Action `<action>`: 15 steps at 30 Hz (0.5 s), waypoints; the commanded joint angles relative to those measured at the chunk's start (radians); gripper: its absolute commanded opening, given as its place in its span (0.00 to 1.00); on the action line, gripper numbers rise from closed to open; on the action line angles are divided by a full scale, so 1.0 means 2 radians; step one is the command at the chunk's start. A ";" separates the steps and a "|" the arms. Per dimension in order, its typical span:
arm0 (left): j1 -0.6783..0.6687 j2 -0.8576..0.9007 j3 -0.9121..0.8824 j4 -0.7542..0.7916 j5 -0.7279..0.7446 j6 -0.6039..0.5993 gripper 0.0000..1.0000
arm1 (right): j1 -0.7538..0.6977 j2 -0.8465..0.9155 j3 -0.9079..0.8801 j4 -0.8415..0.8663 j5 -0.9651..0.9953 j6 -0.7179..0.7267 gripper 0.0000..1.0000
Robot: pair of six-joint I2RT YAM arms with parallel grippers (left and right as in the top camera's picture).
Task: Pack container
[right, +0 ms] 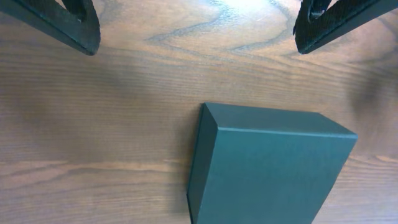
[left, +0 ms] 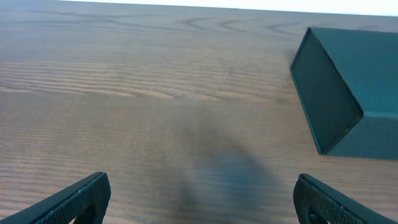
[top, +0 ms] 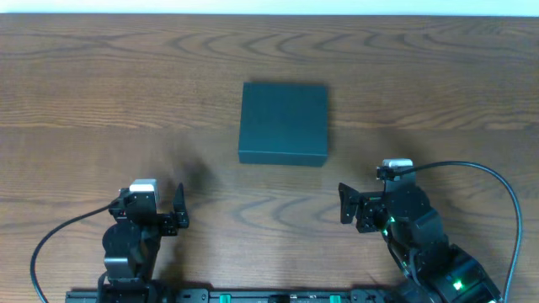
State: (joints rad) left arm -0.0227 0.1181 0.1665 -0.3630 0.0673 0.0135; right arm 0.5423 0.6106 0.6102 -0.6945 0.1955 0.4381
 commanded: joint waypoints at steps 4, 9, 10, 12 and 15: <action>-0.002 -0.037 -0.032 0.013 -0.015 -0.024 0.95 | -0.004 -0.002 0.001 -0.001 0.005 -0.005 0.99; -0.002 -0.041 -0.032 0.014 -0.031 -0.024 0.95 | -0.004 -0.002 0.002 -0.001 0.005 -0.005 0.99; -0.002 -0.043 -0.032 0.014 -0.035 -0.024 0.95 | -0.004 -0.002 0.002 -0.001 0.005 -0.005 0.99; -0.002 -0.048 -0.032 0.014 -0.043 -0.023 0.95 | -0.004 -0.002 0.002 -0.001 0.005 -0.005 0.99; -0.001 -0.055 -0.032 0.014 -0.064 -0.023 0.95 | -0.004 -0.002 0.001 -0.001 0.005 -0.005 0.99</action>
State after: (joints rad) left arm -0.0227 0.0265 0.1253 -0.3344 0.0013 -0.0265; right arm 0.5423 0.6106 0.6102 -0.6949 0.1955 0.4381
